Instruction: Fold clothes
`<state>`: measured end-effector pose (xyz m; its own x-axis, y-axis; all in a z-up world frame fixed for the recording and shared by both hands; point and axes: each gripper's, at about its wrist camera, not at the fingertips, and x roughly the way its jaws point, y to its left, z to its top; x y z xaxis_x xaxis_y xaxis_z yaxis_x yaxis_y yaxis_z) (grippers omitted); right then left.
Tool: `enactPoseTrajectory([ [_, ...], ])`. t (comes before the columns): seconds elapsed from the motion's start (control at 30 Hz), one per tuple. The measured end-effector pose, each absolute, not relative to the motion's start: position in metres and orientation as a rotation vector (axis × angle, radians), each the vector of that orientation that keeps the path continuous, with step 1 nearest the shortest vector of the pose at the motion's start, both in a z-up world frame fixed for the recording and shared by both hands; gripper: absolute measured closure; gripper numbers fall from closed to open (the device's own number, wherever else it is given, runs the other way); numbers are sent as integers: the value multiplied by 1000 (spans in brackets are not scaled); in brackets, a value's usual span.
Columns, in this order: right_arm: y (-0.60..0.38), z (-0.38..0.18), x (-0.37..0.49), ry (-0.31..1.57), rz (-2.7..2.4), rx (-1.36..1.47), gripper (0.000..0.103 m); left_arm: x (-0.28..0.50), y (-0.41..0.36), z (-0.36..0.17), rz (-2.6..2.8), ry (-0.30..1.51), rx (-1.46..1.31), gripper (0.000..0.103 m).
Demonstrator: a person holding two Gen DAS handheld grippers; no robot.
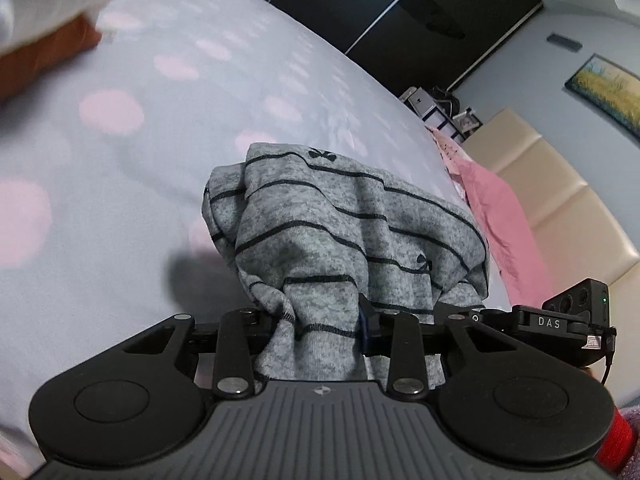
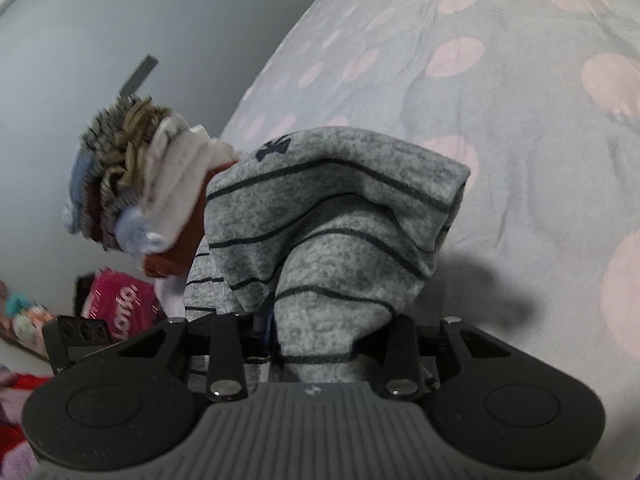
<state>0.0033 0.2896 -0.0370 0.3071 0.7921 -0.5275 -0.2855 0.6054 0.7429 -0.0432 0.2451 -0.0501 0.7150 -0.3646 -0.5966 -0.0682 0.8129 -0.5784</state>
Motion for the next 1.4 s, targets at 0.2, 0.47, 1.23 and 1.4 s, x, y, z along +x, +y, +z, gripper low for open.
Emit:
enactPoseTrajectory([
  [0.2, 325, -30, 11, 1030, 756, 662, 65, -15, 269, -4, -153, 850, -416, 72],
  [0.47, 396, -30, 35, 1047, 744, 730, 65, 24, 319, 10, -61, 944, -242, 73],
  [1.23, 452, -47, 76, 938, 618, 481, 47, 32, 343, -25, 200, 959, 6, 63],
  [1.4, 440, -19, 67, 784, 496, 266, 47, 13, 322, -5, 280, 889, 174, 61],
])
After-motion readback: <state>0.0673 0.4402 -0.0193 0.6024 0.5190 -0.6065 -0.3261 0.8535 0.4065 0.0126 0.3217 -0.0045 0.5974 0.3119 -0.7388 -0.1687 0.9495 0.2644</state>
